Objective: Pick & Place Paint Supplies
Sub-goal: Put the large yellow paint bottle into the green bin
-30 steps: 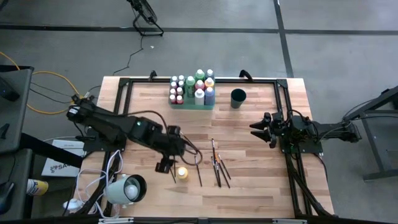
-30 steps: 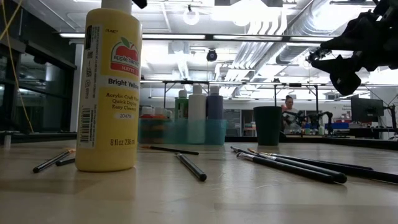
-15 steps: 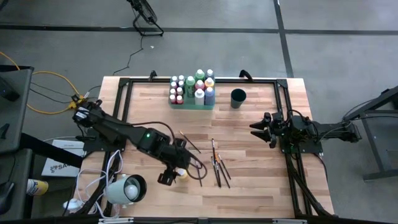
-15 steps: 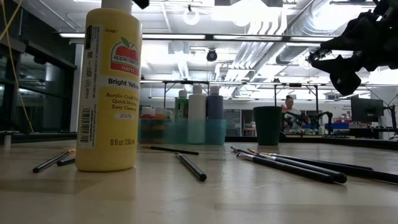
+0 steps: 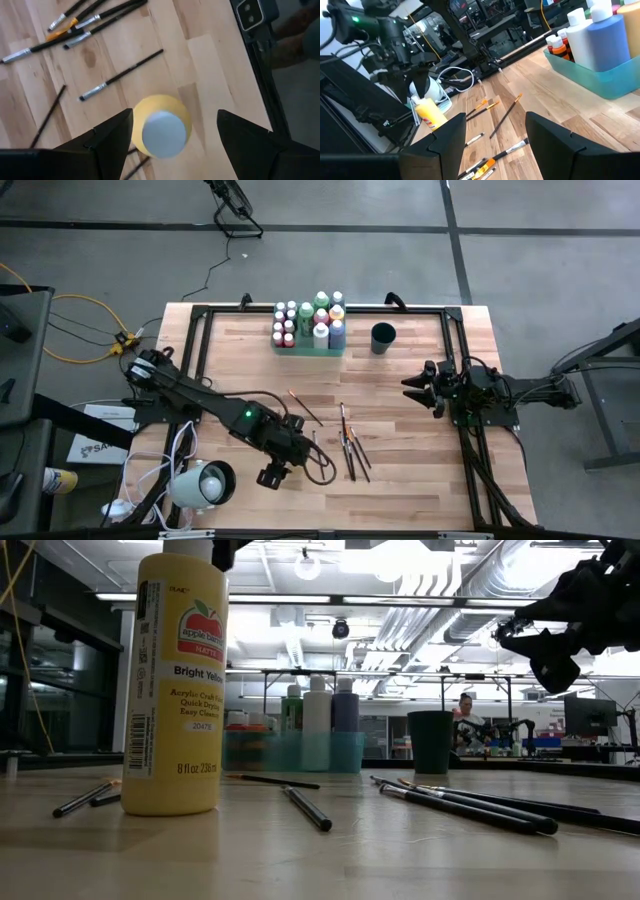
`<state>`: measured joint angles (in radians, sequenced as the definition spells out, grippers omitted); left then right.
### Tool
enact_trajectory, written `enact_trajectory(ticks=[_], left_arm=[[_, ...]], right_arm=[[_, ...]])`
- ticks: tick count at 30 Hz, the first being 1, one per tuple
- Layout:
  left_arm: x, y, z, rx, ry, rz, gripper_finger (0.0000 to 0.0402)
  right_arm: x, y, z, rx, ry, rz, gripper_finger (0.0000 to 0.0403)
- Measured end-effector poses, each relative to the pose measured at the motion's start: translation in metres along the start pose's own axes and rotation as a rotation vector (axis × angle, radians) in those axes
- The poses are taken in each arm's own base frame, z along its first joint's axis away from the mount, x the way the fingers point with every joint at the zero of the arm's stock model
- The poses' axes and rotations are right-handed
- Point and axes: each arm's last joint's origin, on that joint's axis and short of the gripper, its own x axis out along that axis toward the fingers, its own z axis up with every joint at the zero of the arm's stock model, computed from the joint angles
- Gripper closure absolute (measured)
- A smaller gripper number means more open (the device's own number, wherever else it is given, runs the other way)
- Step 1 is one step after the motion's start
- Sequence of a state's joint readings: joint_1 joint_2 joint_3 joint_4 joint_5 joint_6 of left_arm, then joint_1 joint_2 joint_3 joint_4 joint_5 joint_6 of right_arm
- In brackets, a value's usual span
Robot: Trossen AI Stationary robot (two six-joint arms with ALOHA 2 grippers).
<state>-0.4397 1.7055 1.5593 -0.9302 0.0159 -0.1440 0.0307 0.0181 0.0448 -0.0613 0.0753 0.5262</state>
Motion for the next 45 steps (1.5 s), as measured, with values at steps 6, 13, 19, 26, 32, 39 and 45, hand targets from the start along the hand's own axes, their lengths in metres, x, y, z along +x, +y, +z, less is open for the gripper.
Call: enact_trajectory(ticks=[6,13,19,26,32,39,45], left_arm=[[0.007,0.001,-0.003,-0.01,0.048,0.035,0.0121],[0.011,0.002,-0.003,-0.011,0.061,0.044,0.014],[0.01,0.002,-0.003,-0.011,0.059,0.044,0.0221],[0.01,0.002,-0.003,-0.01,0.055,0.047,0.0287],[0.004,0.002,-0.002,0.004,0.073,0.057,0.0287],[-0.024,0.009,0.007,0.013,0.078,0.128,0.0287],[-0.06,0.033,0.013,0.001,0.102,0.333,0.0287]], right_arm=[[0.001,0.0,0.0,0.0,0.003,-0.002,0.0204],[0.001,0.0,0.0,0.0,0.002,-0.002,0.0204],[0.001,0.0,0.0,0.0,0.002,-0.002,0.0204],[0.001,0.0,0.0,0.0,0.001,-0.001,0.0204],[0.001,0.0,0.0,0.0,0.001,-0.001,0.0204],[0.001,0.0,0.0,0.0,0.001,-0.001,0.0204],[0.001,0.0,0.0,0.0,0.001,-0.001,0.0204]])
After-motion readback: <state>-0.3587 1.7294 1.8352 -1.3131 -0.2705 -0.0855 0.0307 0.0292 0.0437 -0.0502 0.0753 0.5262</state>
